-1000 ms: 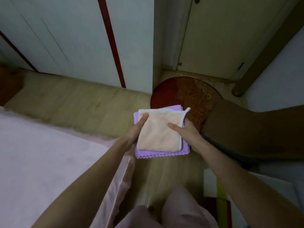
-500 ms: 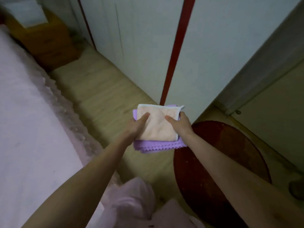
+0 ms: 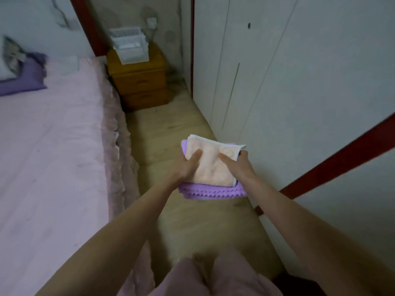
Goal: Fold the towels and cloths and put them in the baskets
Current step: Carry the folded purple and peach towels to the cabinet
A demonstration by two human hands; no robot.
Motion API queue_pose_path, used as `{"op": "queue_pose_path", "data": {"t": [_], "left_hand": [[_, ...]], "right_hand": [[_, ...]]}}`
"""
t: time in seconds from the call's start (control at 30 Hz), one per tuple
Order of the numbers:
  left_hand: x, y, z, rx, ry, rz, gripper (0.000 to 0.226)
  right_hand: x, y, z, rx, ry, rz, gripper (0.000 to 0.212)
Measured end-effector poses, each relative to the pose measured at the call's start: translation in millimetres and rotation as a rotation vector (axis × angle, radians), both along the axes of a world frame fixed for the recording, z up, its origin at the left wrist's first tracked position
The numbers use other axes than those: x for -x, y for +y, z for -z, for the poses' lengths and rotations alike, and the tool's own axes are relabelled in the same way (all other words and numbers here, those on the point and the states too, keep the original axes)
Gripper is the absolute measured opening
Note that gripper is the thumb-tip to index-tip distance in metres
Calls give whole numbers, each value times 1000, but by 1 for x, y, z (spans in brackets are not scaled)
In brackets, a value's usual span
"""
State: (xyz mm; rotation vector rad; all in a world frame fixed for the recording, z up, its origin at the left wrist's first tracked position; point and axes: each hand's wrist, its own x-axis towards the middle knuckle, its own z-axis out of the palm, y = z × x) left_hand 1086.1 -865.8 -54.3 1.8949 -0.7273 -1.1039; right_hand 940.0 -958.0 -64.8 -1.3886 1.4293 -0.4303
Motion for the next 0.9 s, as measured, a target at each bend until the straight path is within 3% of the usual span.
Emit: {"op": "queue_pose_path", "data": {"t": [0.07,0.17,0.3,0.37,0.47,0.6,0.9], "left_hand": [[-38,-38,-3,18,-43,-36,50],[-101,-92,-2,9,-96,-120,52],[-195,-165,4,-52,-146,-246,92],[-244,-201,7,-55,-172,-296,98],[-312,-252,-10,-22,-222,-373,83],[-408,-305,-11,-16,-224,-467,58],[-647,-432,14,-13,-261,-500,42]], "right_hand": [[-42,-40,-5,5,-25,-50,78],[-113,-106,-3,15,-51,-167,48],[-223,-190,1,12,-86,-293,80],[-276,-232,0,44,-106,-346,74],[-355,-289,-7,55,-91,-469,68],[-465,-351,2,-83,-60,-511,92],[-690,-483,25,-54,-118,-487,61]]}}
